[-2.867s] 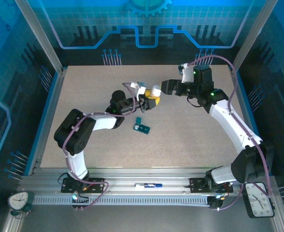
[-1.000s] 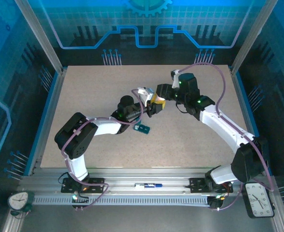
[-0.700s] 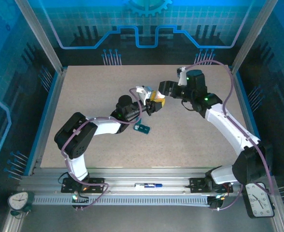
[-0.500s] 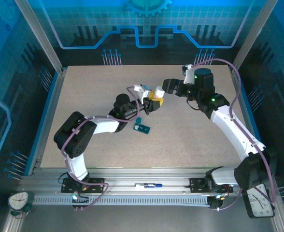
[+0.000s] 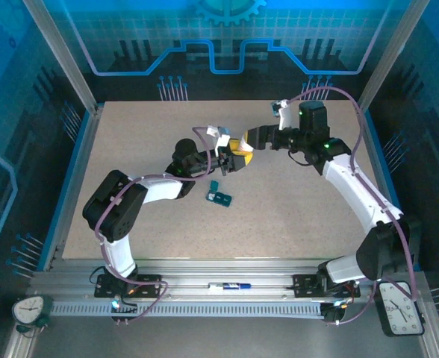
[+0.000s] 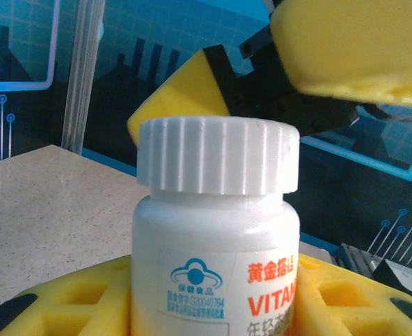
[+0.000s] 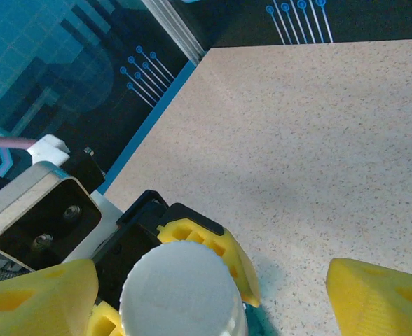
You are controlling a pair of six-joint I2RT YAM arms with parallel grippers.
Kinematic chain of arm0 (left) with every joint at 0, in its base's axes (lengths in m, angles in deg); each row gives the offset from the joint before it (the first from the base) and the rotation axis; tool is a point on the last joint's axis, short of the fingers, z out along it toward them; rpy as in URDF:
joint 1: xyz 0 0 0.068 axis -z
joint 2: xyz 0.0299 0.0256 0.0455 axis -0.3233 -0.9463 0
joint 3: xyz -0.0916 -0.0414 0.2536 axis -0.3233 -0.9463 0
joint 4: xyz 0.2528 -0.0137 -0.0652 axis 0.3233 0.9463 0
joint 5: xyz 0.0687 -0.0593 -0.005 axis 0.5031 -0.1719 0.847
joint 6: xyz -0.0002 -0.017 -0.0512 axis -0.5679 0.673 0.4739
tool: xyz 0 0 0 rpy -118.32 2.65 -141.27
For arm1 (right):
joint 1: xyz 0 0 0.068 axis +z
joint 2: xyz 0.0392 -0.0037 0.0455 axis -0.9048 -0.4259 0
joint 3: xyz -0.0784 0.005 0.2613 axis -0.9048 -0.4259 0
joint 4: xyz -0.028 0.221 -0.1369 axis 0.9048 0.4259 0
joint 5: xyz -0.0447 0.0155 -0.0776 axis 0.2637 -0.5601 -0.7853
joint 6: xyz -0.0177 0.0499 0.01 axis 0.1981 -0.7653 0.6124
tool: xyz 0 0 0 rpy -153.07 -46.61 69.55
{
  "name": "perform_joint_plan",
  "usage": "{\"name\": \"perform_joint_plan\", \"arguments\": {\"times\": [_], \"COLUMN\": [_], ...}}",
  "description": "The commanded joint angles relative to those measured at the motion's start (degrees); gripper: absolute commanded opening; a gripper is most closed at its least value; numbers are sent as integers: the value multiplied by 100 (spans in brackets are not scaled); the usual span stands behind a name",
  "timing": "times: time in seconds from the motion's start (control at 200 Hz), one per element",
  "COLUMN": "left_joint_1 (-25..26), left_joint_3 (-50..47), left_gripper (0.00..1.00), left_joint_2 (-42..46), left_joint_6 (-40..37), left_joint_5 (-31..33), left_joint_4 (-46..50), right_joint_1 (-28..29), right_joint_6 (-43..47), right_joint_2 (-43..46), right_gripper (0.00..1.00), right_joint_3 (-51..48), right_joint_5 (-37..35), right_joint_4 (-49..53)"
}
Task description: Sort the pills into containers
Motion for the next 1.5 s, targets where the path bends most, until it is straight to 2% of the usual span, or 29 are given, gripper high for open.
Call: {"name": "perform_joint_plan", "arguments": {"times": [0.0, 0.28, 0.64, 0.75, 0.966, 1.081, 1.286, 1.496], "left_joint_1": [-32, -33, -35, -33, -36, -36, 25, 355], "left_joint_3": [184, 175, 175, 176, 250, 305, 275, 69], "left_gripper": [0, 0, 0, 0, 0, 0, 0, 0], "left_joint_2": [-103, -85, -94, -95, -103, -100, 16, 323], "left_joint_6": [169, 199, 196, 200, 207, 188, 57, -713], "left_joint_5": [-288, -339, -408, -417, -410, -348, 238, 1190], "left_joint_4": [-237, -219, -163, -149, -98, -40, -157, -77], "right_joint_1": [103, 181, 184, 180, 209, 283, 570, 924], "right_joint_6": [181, 137, 52, 35, -34, -83, -353, -850], "right_joint_2": [-104, -197, -174, -174, -199, -174, -69, 96], "right_gripper": [84, 74, 72, 67, 48, 44, 37, 33], "right_joint_3": [207, 239, 215, 209, 81, -71, -465, -929], "right_joint_5": [155, 132, 74, 101, 142, 49, -593, -1549], "right_joint_4": [119, 114, 40, 29, -56, -121, -416, -845]}}
